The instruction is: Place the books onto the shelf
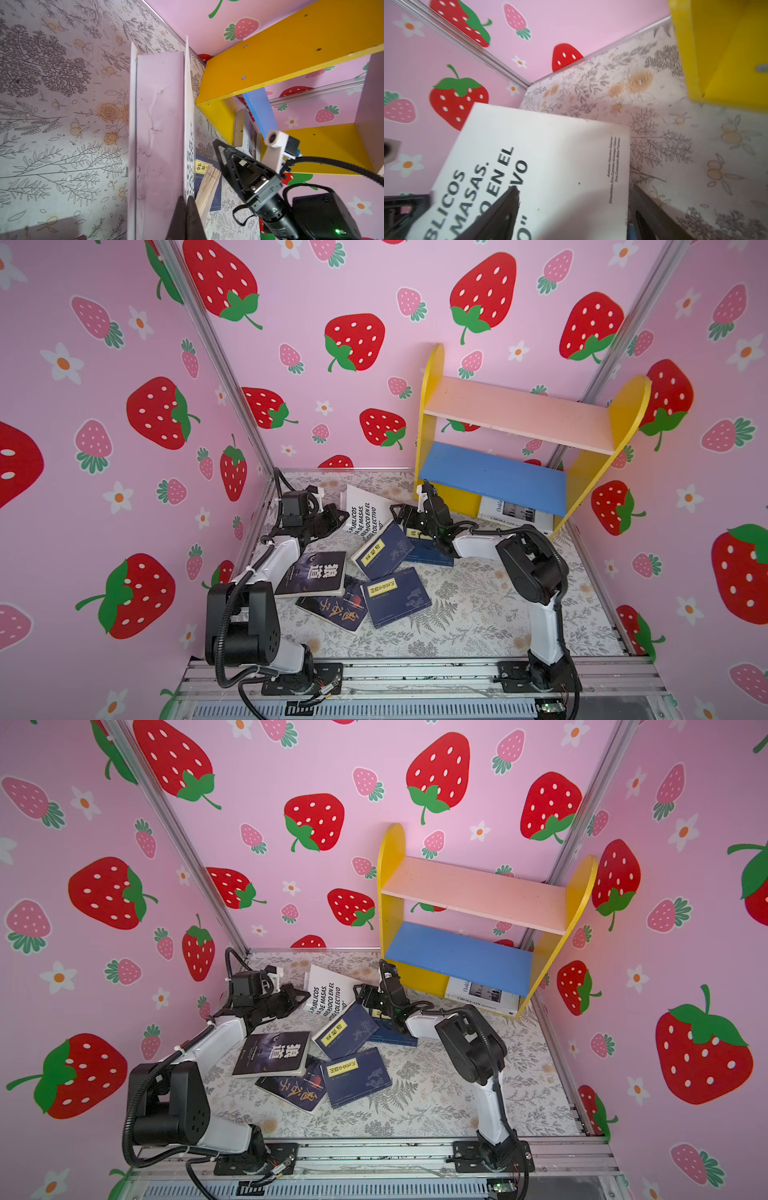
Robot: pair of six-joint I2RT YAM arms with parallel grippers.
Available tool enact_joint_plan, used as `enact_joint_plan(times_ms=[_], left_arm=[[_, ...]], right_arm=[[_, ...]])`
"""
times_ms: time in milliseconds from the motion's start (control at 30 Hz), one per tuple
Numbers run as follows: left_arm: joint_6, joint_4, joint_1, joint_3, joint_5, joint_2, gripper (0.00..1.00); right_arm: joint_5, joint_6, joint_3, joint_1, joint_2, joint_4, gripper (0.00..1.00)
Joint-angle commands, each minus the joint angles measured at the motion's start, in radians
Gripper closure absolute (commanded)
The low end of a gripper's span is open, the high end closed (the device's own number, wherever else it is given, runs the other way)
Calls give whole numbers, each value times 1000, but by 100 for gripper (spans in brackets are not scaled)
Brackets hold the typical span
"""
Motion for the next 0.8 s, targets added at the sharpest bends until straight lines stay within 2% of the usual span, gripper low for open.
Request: enact_joint_plan(times_ms=[0, 200, 400, 433, 567, 767], left_arm=[[31, -60, -4, 110, -36, -57, 100], [24, -92, -5, 183, -70, -99, 100], [-44, -103, -31, 203, -63, -143, 100], [-53, -107, -46, 203, -63, -155, 100], [-76, -137, -144, 202, -79, -196, 100], [-126, -127, -321, 222, -74, -209, 100]], right_arm=[[-34, -10, -34, -54, -127, 120, 13], [-82, -10, -155, -97, -302, 105, 9], [-144, 27, -321, -122, -483, 14, 3], [-165, 40, -363, -127, -520, 15, 1], [-239, 111, -525, -175, -670, 42, 0], [-422, 194, -711, -278, -864, 85, 0]])
